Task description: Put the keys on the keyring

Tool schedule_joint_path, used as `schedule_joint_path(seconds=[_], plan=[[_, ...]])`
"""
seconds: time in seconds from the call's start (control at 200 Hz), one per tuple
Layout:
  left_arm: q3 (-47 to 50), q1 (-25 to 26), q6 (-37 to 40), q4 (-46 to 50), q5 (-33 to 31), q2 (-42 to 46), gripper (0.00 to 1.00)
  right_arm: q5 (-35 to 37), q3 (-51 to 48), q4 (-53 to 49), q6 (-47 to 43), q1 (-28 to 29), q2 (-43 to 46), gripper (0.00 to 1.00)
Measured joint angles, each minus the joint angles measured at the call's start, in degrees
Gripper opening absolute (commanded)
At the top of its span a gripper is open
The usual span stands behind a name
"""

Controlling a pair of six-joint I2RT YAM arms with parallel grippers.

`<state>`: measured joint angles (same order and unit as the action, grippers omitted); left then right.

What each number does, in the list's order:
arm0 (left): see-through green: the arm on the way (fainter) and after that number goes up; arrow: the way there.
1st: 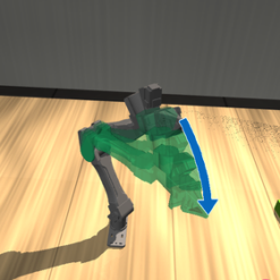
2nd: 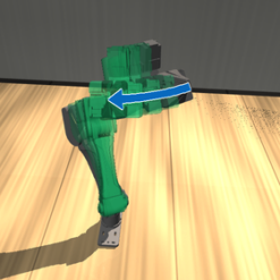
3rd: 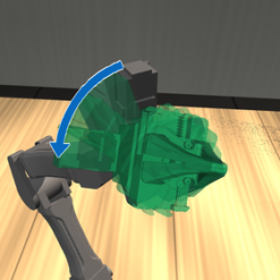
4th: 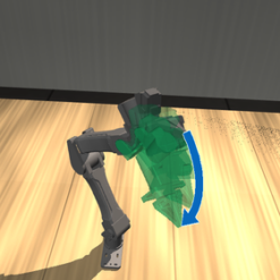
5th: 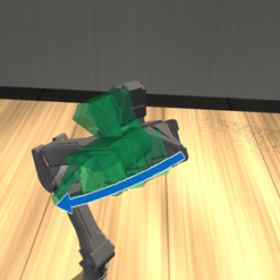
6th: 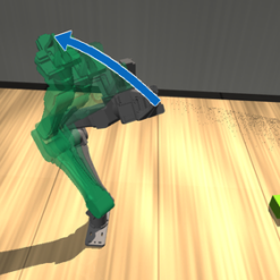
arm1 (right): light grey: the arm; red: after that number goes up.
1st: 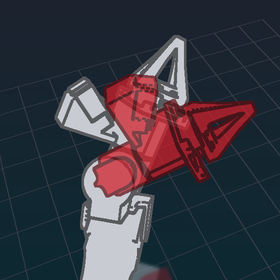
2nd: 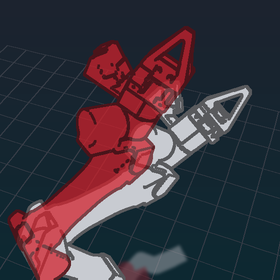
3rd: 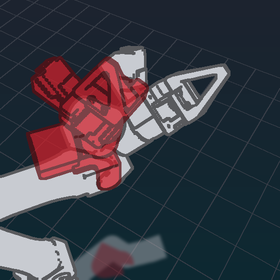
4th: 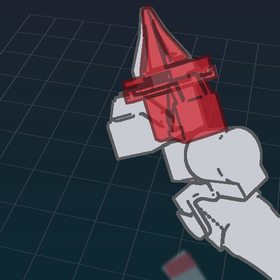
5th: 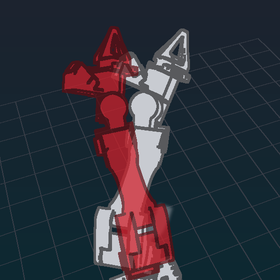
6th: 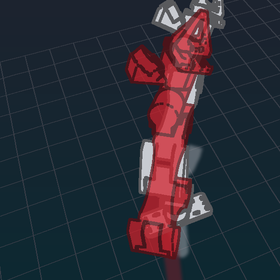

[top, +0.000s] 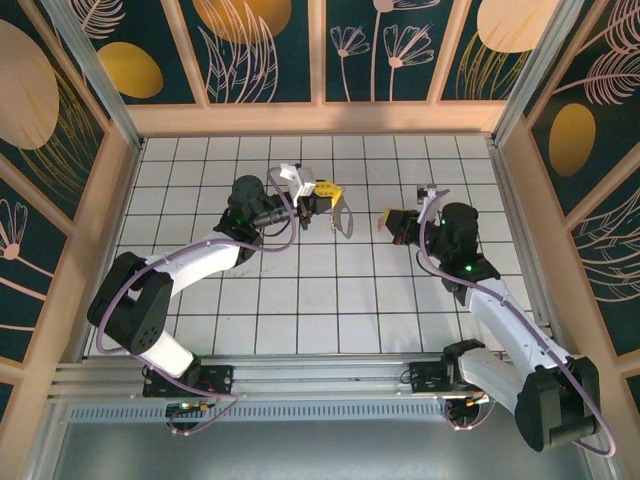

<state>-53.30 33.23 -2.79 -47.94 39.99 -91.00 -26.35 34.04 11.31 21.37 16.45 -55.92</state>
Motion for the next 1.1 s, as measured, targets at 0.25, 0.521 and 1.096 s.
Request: schedule_joint_path(seconds=[0.25,0.521,1.096], plan=[[-0.3,0.3,1.3,2.6,0.0,0.0,0.00,-9.8,-0.7,9.1,2.4,-0.9,0.0,0.00],[-2.1,0.4,2.6,3.7,0.7,0.0,0.00,-14.2,-2.8,16.9,5.6,-1.0,0.0,0.00],[-3.6,2.0,2.8,5.6,2.8,-1.2,0.00,-15.3,-3.1,28.2,7.5,-0.2,-2.0,0.00]])
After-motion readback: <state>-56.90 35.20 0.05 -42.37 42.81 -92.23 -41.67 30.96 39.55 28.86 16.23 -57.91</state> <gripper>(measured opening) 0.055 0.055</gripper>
